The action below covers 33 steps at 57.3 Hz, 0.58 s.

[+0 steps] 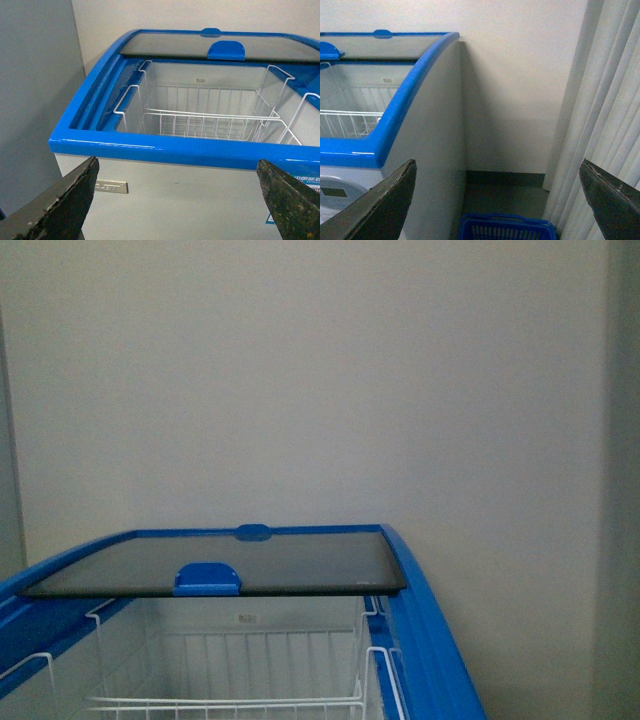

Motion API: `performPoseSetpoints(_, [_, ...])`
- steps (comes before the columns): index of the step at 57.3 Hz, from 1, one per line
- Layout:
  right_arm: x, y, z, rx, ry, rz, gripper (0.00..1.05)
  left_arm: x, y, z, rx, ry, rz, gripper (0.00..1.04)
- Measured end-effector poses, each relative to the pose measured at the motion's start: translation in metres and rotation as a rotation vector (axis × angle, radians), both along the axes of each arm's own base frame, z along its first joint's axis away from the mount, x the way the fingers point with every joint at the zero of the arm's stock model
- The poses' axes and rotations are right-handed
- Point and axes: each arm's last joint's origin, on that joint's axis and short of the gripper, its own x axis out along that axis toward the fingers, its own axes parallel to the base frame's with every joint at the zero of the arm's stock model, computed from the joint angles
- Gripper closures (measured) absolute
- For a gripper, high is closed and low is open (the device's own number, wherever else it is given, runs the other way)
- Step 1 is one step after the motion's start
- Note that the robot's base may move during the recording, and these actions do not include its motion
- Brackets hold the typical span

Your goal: Put drink in fridge

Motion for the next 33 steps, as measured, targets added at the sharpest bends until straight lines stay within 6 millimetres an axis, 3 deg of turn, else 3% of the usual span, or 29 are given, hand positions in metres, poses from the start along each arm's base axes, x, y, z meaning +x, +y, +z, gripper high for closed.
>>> performPoseSetpoints(33, [0.0, 0.0, 0.0, 0.0, 0.0, 0.0, 0.07, 0.0, 0.0, 0.0, 0.0, 0.0, 0.0, 0.08])
